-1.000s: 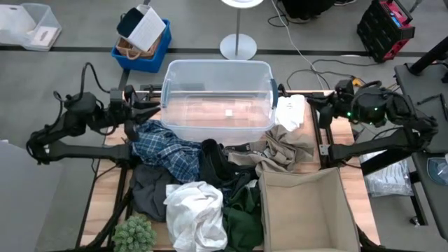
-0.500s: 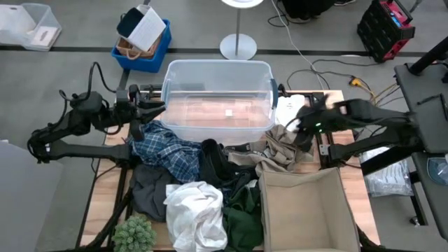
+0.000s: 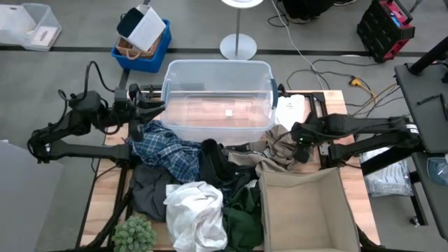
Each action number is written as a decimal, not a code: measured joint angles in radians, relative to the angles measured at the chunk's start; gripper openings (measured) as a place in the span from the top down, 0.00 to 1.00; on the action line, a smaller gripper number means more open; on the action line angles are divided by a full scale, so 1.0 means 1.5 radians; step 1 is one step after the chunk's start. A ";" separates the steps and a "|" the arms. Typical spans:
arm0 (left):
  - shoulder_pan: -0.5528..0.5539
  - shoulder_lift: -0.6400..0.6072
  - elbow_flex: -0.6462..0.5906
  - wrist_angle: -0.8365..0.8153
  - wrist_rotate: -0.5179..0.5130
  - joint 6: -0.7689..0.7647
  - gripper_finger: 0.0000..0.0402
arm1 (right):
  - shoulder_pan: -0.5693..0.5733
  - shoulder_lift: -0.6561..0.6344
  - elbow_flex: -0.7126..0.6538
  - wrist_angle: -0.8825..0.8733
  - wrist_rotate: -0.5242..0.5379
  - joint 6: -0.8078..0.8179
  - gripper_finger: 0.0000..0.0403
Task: Sort clothes
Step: Put the brown shorts into the transparent bin
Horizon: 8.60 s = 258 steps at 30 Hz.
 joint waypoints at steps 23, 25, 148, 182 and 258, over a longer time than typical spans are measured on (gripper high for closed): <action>0.001 0.035 0.000 0.051 0.001 -0.024 0.81 | -0.024 -0.059 0.028 0.116 0.074 -0.027 0.98; 0.001 0.035 0.000 0.055 0.001 -0.030 0.81 | -0.023 -0.085 0.089 0.116 0.074 -0.015 0.98; -0.039 0.241 -0.014 -0.120 -0.020 0.224 0.82 | -0.154 0.441 0.954 -0.016 -0.237 -0.212 0.24; 0.134 0.254 0.038 0.175 0.197 0.264 1.00 | -0.138 0.444 0.942 -0.077 -0.238 -0.237 0.31; 0.108 0.207 0.155 -0.305 0.258 0.159 0.70 | -0.134 0.690 0.912 0.213 -0.419 -0.284 0.55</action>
